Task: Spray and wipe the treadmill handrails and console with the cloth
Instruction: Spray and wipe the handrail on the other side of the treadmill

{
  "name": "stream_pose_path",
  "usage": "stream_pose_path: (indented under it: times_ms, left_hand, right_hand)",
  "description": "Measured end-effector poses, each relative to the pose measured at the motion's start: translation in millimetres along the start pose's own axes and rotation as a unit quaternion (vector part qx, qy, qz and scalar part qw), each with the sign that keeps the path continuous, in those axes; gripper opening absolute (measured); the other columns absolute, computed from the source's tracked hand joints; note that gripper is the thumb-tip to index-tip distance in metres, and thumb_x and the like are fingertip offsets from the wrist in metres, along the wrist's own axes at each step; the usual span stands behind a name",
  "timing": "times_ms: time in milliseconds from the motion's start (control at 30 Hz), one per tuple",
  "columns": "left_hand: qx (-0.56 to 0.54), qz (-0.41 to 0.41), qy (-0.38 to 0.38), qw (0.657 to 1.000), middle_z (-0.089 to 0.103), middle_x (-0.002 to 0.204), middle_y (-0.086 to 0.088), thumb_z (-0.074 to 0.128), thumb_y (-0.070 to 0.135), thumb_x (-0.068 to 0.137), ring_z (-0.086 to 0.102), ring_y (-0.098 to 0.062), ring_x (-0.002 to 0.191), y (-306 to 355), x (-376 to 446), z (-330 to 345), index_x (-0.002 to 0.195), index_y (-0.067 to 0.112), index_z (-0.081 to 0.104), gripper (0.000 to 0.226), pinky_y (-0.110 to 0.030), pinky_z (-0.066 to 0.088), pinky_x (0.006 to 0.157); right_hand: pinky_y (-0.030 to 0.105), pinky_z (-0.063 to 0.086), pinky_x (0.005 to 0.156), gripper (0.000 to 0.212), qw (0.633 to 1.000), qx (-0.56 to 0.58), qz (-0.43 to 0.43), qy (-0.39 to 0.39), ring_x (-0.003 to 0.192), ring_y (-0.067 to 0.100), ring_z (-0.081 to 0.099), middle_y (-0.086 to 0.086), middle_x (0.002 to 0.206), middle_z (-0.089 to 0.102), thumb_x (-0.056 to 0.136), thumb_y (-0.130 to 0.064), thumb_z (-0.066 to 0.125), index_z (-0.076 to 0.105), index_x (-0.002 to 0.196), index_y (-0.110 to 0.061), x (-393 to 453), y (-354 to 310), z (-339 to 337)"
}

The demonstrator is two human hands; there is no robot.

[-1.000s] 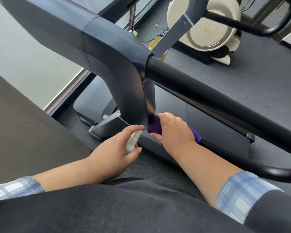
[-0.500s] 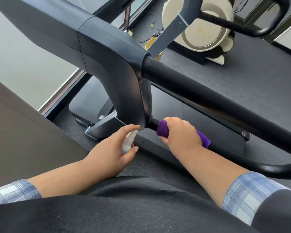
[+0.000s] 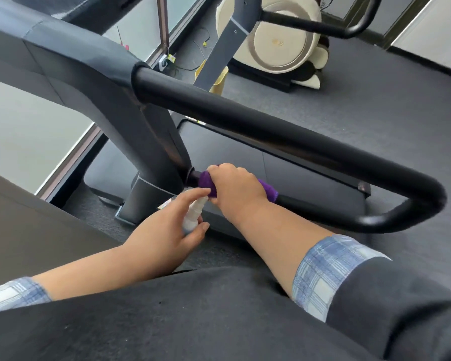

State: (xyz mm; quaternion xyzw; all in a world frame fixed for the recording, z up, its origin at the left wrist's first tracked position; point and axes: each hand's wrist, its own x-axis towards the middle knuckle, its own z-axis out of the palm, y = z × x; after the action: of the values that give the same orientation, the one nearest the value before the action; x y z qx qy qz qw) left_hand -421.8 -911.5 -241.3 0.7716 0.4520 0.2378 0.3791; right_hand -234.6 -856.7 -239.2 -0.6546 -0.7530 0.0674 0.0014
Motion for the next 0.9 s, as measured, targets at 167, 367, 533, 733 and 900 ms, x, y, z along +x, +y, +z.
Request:
stream_pose_path:
  times_ms: [167, 367, 533, 733, 900]
  left_hand:
    - [-0.01, 0.002, -0.009, 1.0, 0.063, 0.097, 0.023, 0.066, 0.034, 0.091, 0.063, -0.003, 0.077, 24.6, -6.0, 30.0, 0.126, 0.075, 0.023, 0.068, -0.027, 0.049, 0.069]
    - [-0.021, 0.001, 0.006, 1.0, 0.063, 0.095, 0.026, 0.058, 0.046, 0.087, 0.062, 0.0, 0.073, 65.2, -14.8, 70.0, 0.125, 0.075, 0.023, 0.06, -0.022, 0.043, 0.063]
    - [-0.02, 0.009, 0.029, 0.999, 0.062, 0.096, 0.028, 0.061, 0.045, 0.087, 0.061, 0.0, 0.078, 88.3, -24.4, 101.5, 0.126, 0.075, 0.023, 0.062, -0.021, 0.042, 0.066]
    - [-0.016, 0.008, 0.068, 0.997, 0.062, 0.099, 0.028, 0.064, 0.041, 0.089, 0.062, -0.001, 0.082, 104.2, -42.9, 122.2, 0.127, 0.075, 0.022, 0.066, -0.021, 0.046, 0.071]
    - [-0.015, -0.006, 0.092, 0.996, 0.062, 0.099, 0.028, 0.065, 0.04, 0.09, 0.062, -0.003, 0.081, 111.4, -57.0, 126.5, 0.127, 0.075, 0.023, 0.066, -0.024, 0.048, 0.073]
  right_hand:
    - [0.044, 0.057, 0.071, 0.039, 1.0, -0.01, 0.021, 0.016, 0.084, 0.026, 0.06, -0.003, 0.094, 0.057, 0.078, -0.038, 0.077, 0.051, 0.105, -0.031, -34.6, 49.3, -2.3]
    - [0.038, 0.048, 0.066, 0.034, 0.995, -0.05, 0.082, -0.03, 0.08, 0.026, 0.06, -0.005, 0.087, 0.053, 0.076, -0.035, 0.076, 0.047, 0.093, -0.033, -90.4, 125.6, -19.4]
    - [0.035, 0.042, 0.068, 0.033, 0.985, -0.127, 0.082, -0.077, 0.087, 0.028, 0.058, -0.004, 0.092, 0.05, 0.081, -0.028, 0.071, 0.046, 0.101, -0.032, -138.7, 178.5, -42.6]
    - [0.041, 0.037, 0.069, 0.022, 0.961, -0.23, 0.021, -0.151, 0.096, 0.03, 0.05, 0.002, 0.094, 0.042, 0.078, -0.005, 0.052, 0.049, 0.089, -0.024, -137.0, 142.2, -95.4]
    - [0.045, 0.051, 0.078, 0.019, 0.95, -0.25, 0.025, -0.188, 0.109, 0.032, 0.048, 0.003, 0.104, 0.046, 0.084, -0.017, 0.061, 0.06, 0.101, -0.024, -134.7, 143.5, -125.9]
